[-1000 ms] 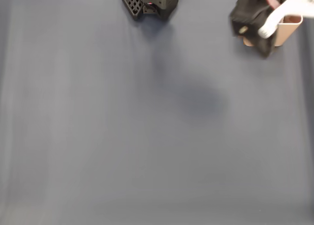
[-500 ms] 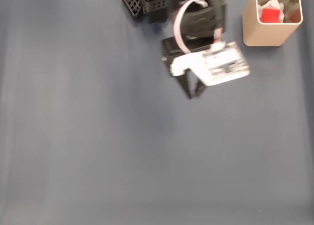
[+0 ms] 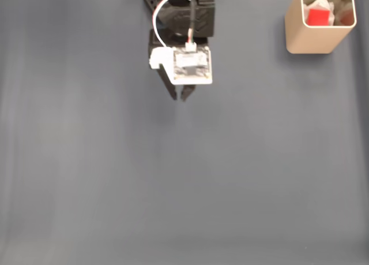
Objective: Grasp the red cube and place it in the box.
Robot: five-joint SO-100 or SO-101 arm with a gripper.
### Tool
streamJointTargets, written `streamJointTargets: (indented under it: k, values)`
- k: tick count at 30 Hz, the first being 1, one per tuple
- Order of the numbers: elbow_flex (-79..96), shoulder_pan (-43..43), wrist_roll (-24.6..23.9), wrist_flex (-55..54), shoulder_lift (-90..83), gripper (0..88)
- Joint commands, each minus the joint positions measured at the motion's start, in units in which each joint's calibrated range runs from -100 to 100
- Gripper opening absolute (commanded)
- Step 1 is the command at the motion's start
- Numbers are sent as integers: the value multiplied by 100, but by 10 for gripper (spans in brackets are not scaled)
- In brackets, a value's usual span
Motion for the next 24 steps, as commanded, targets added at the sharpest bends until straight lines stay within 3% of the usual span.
streamJointTargets:
  k: [1,24]
  values:
    - [544,185,73,-51,-823,14]
    - [3399,206,366,392,-3683,17]
